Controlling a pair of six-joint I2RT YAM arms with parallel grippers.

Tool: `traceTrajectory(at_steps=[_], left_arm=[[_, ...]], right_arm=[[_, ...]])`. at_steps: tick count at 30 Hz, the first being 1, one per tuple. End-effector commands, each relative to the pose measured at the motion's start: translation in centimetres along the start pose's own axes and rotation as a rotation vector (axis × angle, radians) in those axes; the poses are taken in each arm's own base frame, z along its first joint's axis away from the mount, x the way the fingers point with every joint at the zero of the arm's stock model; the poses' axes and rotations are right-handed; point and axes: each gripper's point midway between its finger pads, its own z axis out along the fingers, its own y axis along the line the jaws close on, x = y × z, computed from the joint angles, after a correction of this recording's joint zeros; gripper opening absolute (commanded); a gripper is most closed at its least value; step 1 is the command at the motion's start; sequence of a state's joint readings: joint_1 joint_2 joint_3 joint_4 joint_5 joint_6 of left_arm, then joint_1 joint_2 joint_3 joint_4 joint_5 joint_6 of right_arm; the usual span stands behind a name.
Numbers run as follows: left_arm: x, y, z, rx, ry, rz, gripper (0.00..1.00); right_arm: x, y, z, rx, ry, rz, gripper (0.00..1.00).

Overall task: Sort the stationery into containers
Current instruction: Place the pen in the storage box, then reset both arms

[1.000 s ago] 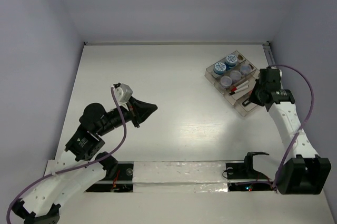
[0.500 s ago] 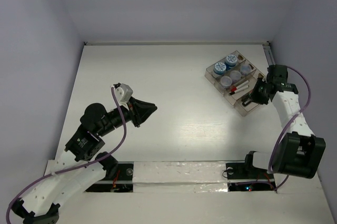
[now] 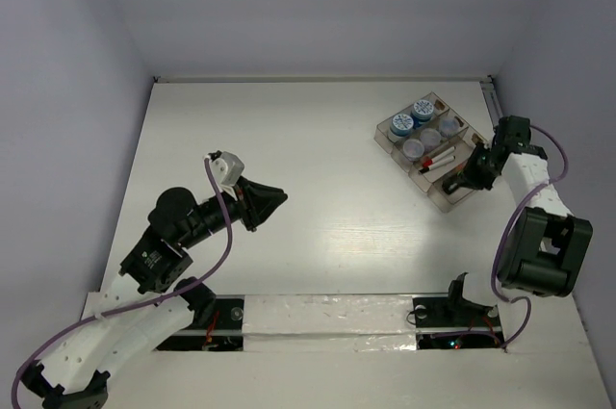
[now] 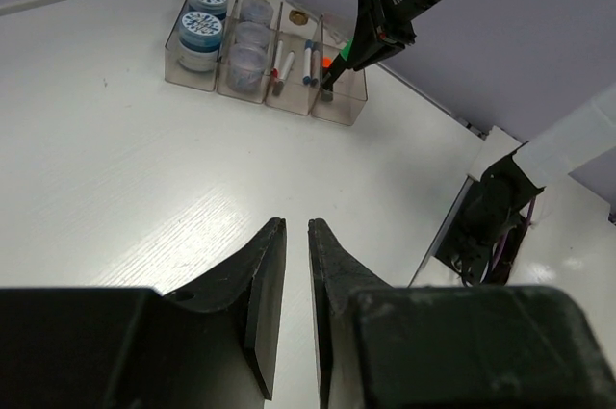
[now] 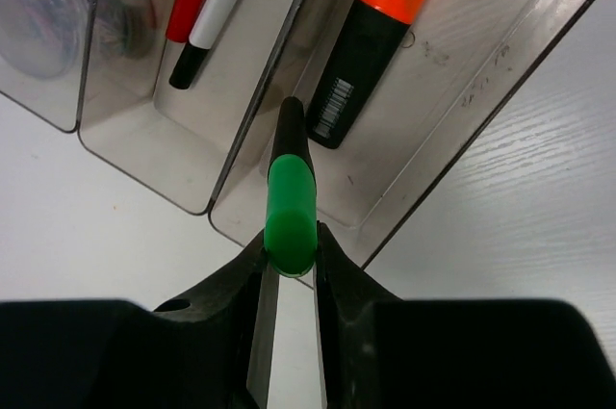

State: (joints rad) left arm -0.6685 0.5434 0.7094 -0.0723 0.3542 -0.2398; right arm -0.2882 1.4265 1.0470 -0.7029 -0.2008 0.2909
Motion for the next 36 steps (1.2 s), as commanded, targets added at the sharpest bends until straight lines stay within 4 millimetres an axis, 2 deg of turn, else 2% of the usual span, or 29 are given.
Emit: traceTrajectory(at_steps=[1,2,4,5,6,11,14,18,21,22,24,25,27,28,29,30,32,33,35,36], left_arm=[[-2.3,-0.7,-0.1,0.014,-0.063,0.03,0.13],[-2.2,-0.6,-0.1,0.01,-0.063,0.029,0.13],[-2.3,-0.5,-0.1,0.007,-0.064,0.031,0.13],[-2.2,-0.5,0.0,0.004,-0.06,0.029,0.13],[-2.1,-0.5,0.0,0.005,-0.057,0.029,0.13],[-1.9,-0.3,0.3,0.001,-0.047,0.027,0.13],[-1.8,0.1,0.4,-0.014,-0.043,0.024,0.13],[-1.8,0.4,0.5,-0.024,-0.041,0.021,0.13],[-1.7,0.7,0.6,-0.031,-0.037,0.017,0.13],[-1.7,0.8,0.6,-0.035,-0.037,0.017,0.14],[-1.8,1.1,0.6,-0.049,-0.038,0.016,0.18],[-1.7,1.2,0.6,-0.052,-0.038,0.014,0.2],[-1.9,1.6,0.5,-0.071,-0.042,0.014,0.25],[-2.0,1.9,0.5,-0.086,-0.047,0.016,0.28],[-2.2,2.0,0.4,-0.095,-0.054,0.017,0.3],[-2.3,2.3,0.4,-0.109,-0.062,0.018,0.32],[-2.5,2.6,0.4,-0.124,-0.073,0.012,0.38],[-2.8,2.9,0.4,-0.135,-0.084,0.012,0.4],[-3.4,3.2,0.4,-0.15,-0.104,0.004,0.47],[-3.8,3.5,0.3,-0.163,-0.121,0.003,0.48]], right_arm=[[-2.9,0.3,0.0,-0.019,-0.073,0.006,0.2],[-3.0,0.2,0.2,-0.014,-0.073,0.008,0.26],[-3.6,-0.3,0.5,0.009,-0.082,0.024,0.31],[-3.8,-0.4,0.6,0.016,-0.088,0.029,0.39],[-4.0,-0.6,0.6,0.028,-0.099,0.039,0.42],[-6.6,-1.0,-0.7,0.08,-0.203,0.042,0.64],[-7.7,-0.4,-1.4,0.066,-0.228,0.04,0.72],[-9.7,0.8,-3.0,0.032,-0.284,0.022,0.73],[-10.1,2.0,-4.4,-0.025,-0.323,-0.001,0.74],[-10.0,2.7,-5.8,-0.061,-0.356,-0.017,0.74],[-9.7,4.5,-7.6,-0.161,-0.403,-0.042,0.67],[-8.9,5.4,-9.5,-0.216,-0.448,-0.058,0.66],[-7.8,8.1,-12.3,-0.381,-0.502,-0.099,0.49],[-7.2,10.1,-15.9,-0.483,-0.605,-0.158,0.45],[-5.3,11.1,-16.6,-0.571,-0.589,-0.181,0.45],[-4.5,11.8,-18.2,-0.625,-0.615,-0.188,0.46],[-3.2,13.1,-21.8,-0.714,-0.692,-0.259,0.52],[-2.4,13.7,-24.9,-0.751,-0.765,-0.301,0.99],[-1.0,14.8,-28.0,-0.82,-0.792,-0.358,1.0],[-0.1,15.5,-30.8,-0.861,-0.835,-0.394,1.0]])
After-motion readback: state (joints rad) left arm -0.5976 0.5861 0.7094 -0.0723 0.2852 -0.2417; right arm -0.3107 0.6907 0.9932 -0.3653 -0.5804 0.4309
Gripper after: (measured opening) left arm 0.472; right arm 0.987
